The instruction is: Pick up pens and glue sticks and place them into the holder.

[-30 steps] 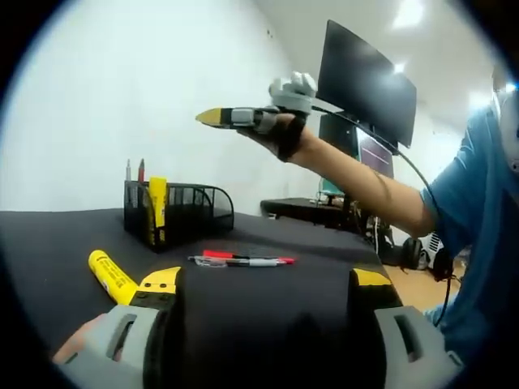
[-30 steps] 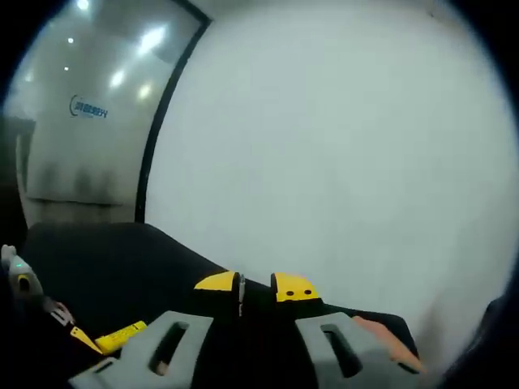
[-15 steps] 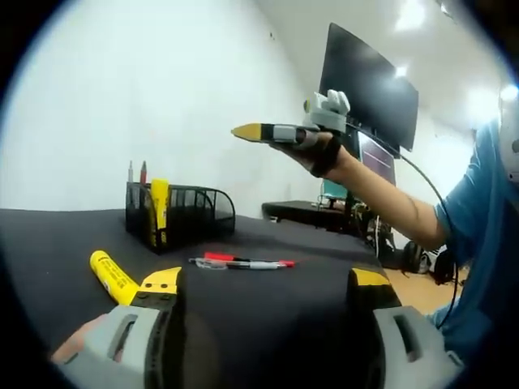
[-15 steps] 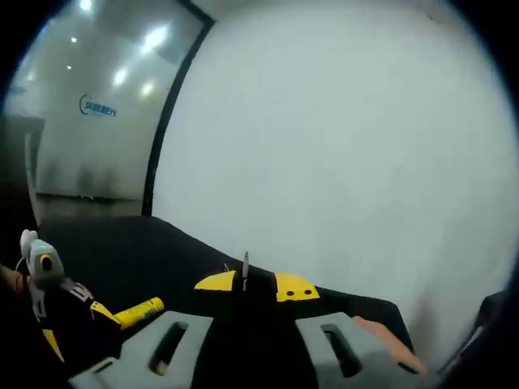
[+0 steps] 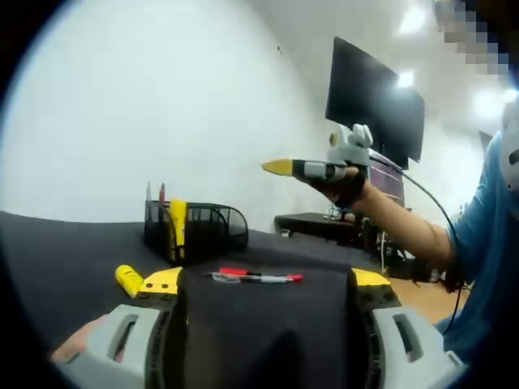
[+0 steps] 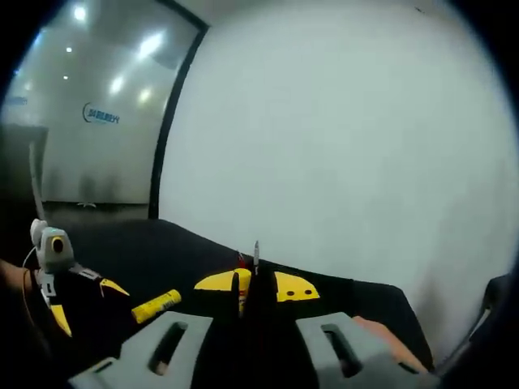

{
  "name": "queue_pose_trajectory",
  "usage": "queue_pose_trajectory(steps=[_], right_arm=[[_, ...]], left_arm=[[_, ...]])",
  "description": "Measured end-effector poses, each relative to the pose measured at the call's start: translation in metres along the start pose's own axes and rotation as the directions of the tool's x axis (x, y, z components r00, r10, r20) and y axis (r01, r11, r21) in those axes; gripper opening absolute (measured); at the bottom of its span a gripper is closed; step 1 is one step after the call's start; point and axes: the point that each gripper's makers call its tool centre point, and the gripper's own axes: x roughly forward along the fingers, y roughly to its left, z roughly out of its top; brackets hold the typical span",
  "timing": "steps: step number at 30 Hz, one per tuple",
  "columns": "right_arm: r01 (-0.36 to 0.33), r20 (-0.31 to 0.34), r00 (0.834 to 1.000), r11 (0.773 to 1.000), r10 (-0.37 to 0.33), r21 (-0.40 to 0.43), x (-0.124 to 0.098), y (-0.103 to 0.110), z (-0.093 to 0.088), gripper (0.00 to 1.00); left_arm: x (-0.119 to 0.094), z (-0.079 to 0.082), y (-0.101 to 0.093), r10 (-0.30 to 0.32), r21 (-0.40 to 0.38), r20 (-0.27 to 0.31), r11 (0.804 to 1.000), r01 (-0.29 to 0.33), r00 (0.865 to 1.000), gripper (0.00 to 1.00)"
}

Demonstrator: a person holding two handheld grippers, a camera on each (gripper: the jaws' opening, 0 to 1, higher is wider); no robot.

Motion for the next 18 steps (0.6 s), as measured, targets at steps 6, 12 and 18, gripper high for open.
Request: queue_pose_trajectory(steps=[6, 12, 18], right_arm=[[-0.028, -0.007, 1.000, 0.999, 0.028, 0.016, -0.001, 0.014, -0.009, 0.16], [-0.023, -0.017, 1.000, 0.999, 0.023, 0.026, -0.009, 0.012, -0.025, 0.16], [0.014, -0.030, 0.999, 0.999, -0.012, 0.042, -0.021, -0.002, -0.047, 0.16]], left_arm=[[-0.024, 0.001, 0.016, 0.071, 0.021, -0.019, 0.997, -0.071, 0.997, 0.76], [-0.042, 0.003, 0.027, 0.149, 0.025, -0.017, 0.989, -0.149, 0.989, 0.76], [-0.046, -0.004, 0.046, 0.310, 0.030, -0.052, 0.951, -0.309, 0.949, 0.69]])
